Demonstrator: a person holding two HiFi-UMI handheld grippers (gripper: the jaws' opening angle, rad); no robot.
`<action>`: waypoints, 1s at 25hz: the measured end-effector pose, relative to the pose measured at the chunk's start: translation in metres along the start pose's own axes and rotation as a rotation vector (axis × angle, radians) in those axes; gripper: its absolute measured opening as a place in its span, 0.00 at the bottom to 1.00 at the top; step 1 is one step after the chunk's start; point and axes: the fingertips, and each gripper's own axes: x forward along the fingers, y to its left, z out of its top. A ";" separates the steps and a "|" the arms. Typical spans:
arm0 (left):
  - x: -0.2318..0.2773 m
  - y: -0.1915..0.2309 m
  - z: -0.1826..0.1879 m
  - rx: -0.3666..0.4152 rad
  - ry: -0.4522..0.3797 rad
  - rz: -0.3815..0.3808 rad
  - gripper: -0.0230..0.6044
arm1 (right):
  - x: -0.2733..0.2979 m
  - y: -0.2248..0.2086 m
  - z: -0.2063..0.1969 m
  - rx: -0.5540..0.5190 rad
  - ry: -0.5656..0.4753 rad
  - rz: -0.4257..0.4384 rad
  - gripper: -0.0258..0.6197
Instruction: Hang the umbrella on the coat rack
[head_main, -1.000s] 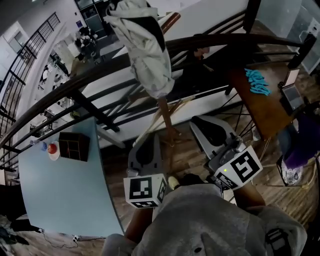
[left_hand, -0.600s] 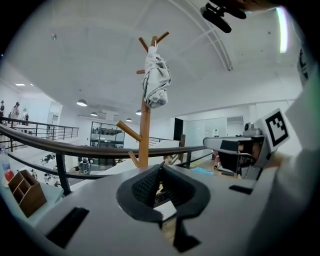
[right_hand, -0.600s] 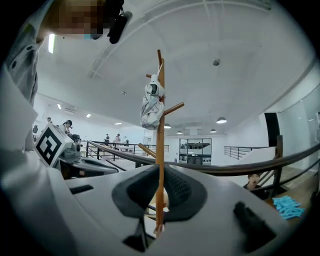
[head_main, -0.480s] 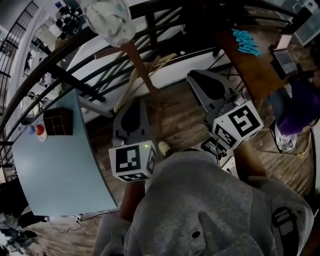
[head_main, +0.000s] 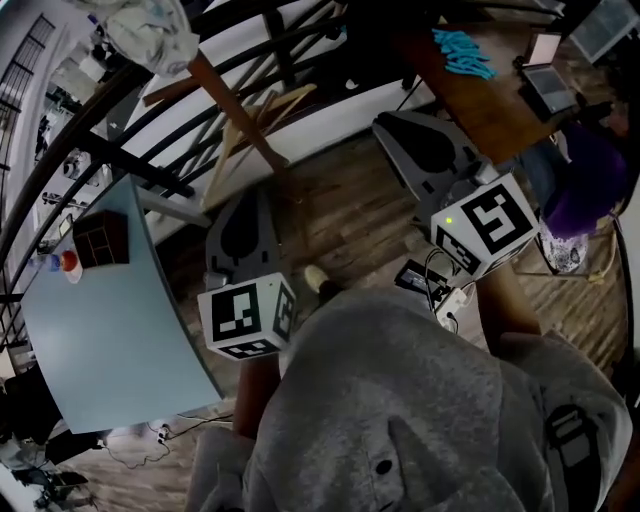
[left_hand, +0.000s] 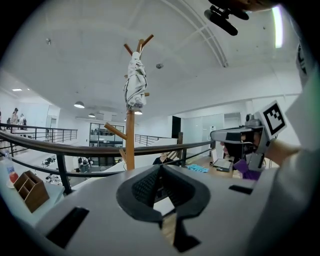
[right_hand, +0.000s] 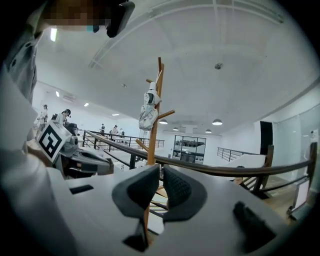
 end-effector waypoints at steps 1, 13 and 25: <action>-0.003 -0.003 0.000 0.001 -0.002 0.002 0.08 | -0.009 -0.003 0.001 -0.017 0.003 0.003 0.10; -0.080 -0.077 -0.032 -0.012 0.014 0.035 0.08 | -0.123 0.002 -0.001 -0.095 0.025 0.039 0.10; -0.179 -0.146 -0.065 -0.014 0.040 0.108 0.08 | -0.213 0.093 -0.055 -0.003 0.013 0.186 0.10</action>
